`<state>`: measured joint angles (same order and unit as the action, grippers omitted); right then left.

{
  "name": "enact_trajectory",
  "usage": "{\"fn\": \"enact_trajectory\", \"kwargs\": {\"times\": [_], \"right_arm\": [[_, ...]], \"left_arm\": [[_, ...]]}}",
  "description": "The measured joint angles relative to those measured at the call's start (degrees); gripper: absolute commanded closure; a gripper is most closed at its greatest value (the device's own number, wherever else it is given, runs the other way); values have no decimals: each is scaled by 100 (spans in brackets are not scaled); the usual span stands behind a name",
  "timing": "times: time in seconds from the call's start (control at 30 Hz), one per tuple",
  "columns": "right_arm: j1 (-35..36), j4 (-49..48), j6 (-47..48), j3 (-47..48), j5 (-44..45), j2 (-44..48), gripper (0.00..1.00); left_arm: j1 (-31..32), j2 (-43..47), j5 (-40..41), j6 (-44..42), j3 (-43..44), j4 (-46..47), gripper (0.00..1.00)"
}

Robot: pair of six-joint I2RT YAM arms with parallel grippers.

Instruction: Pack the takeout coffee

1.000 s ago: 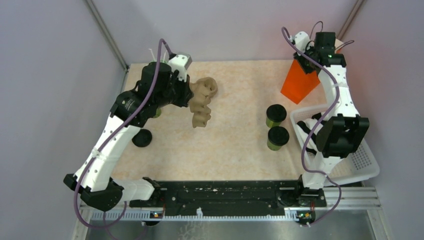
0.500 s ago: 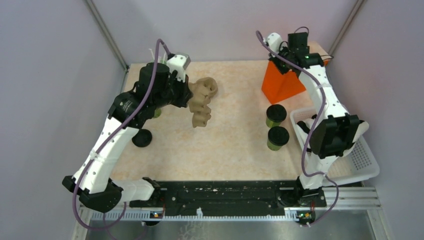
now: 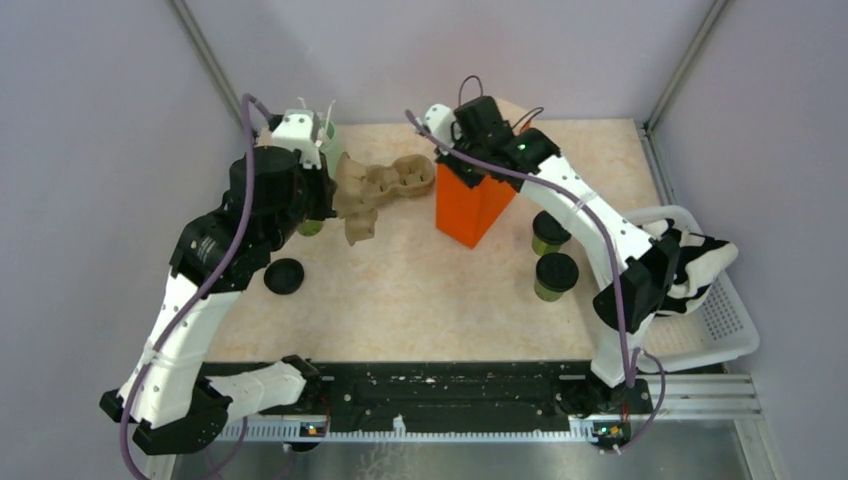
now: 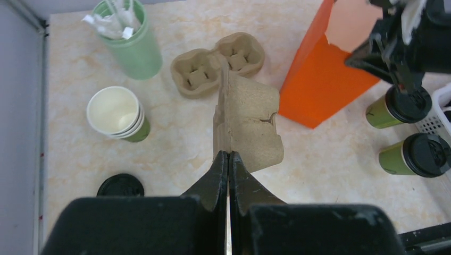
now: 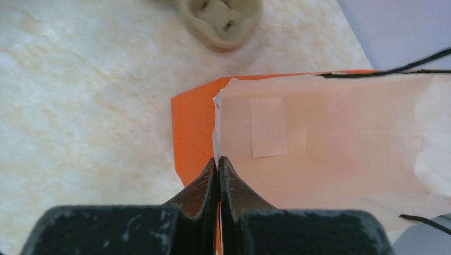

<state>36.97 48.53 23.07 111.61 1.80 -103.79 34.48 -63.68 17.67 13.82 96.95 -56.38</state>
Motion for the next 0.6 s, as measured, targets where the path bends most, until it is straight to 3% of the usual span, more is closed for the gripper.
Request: {"fn": "enact_trajectory", "kwargs": {"times": [0.3,0.53,0.6], "right_arm": [[1963,997,-1709,546,1263,0,100],[3130,1449,-3289,940,2114,-188,100],[3320,1499,-3620,1047,2232,-321,93]], "left_arm": [[0,461,1108,284,2,-243,100],[2,492,1488,299,125,-243,100],[0,492,1519,299,188,-240,100]]}}
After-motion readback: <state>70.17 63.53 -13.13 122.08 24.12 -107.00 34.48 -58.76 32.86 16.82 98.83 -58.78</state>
